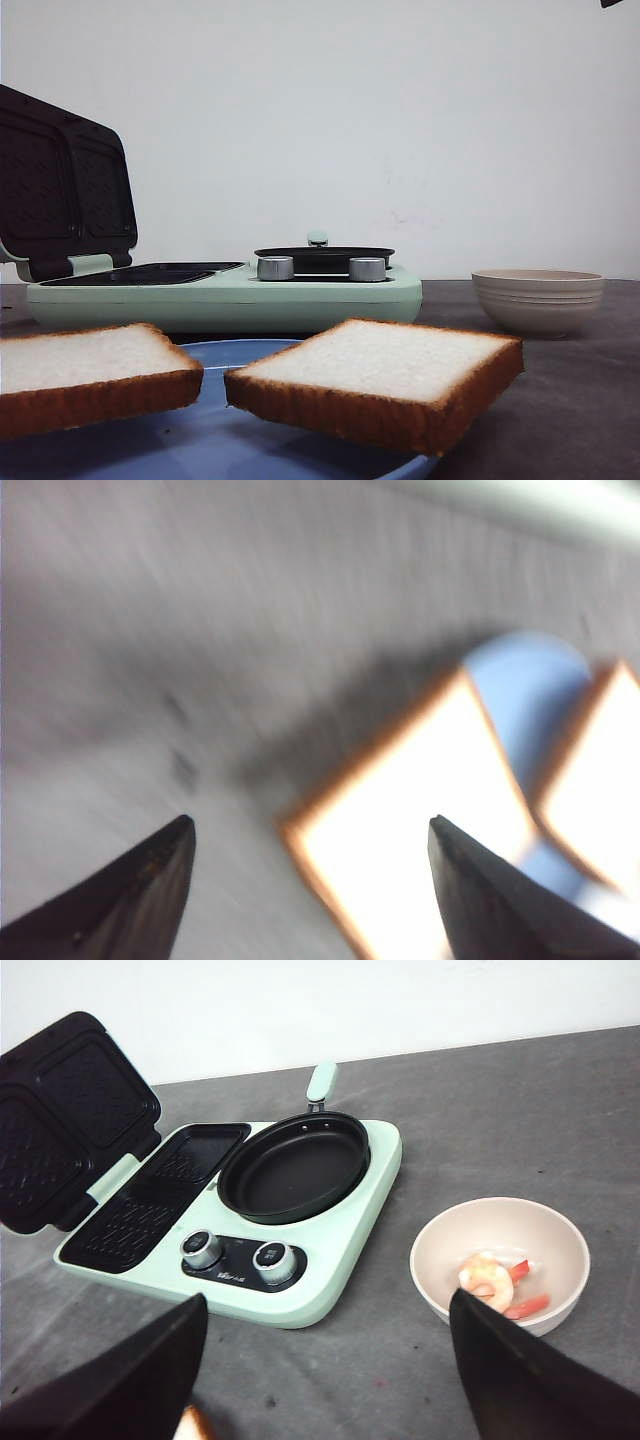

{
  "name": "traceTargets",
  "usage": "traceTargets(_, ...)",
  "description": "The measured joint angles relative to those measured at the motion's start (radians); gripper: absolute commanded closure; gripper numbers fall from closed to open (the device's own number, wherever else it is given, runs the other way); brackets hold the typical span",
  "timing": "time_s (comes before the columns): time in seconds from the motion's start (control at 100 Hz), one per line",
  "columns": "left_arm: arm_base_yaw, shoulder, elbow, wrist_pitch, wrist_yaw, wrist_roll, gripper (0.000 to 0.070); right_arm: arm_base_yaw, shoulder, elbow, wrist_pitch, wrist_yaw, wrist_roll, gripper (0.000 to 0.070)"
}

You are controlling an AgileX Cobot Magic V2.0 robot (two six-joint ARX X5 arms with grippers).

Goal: Make breakfast with bread and shrimp

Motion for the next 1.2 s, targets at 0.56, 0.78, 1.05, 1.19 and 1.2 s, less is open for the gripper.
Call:
traceTargets(0.56,0.002,0.258,0.000,0.029,0.155,0.117,0.0293,0.040,0.000,0.000,-0.005,-0.011,0.014,0.0218)
traceTargets(0.78,0.002,0.328,0.000,0.056,0.155,0.119,0.0294,0.040,0.000,0.000,-0.005,-0.011,0.040,0.0218)
traceTargets(1.05,-0.002,0.382,0.000,0.100,0.244,0.120,0.0307,0.040,0.000,0.000,-0.039,-0.011,0.065,0.0218)
traceTargets(1.19,-0.019,0.413,0.000,0.106,0.245,0.121,0.0308,0.040,0.000,0.000,-0.064,-0.011,0.083,0.0218)
traceTargets(1.2,-0.020,0.414,0.000,0.109,0.245,0.121,0.0310,0.040,0.000,0.000,-0.064,-0.011,0.084,0.0218)
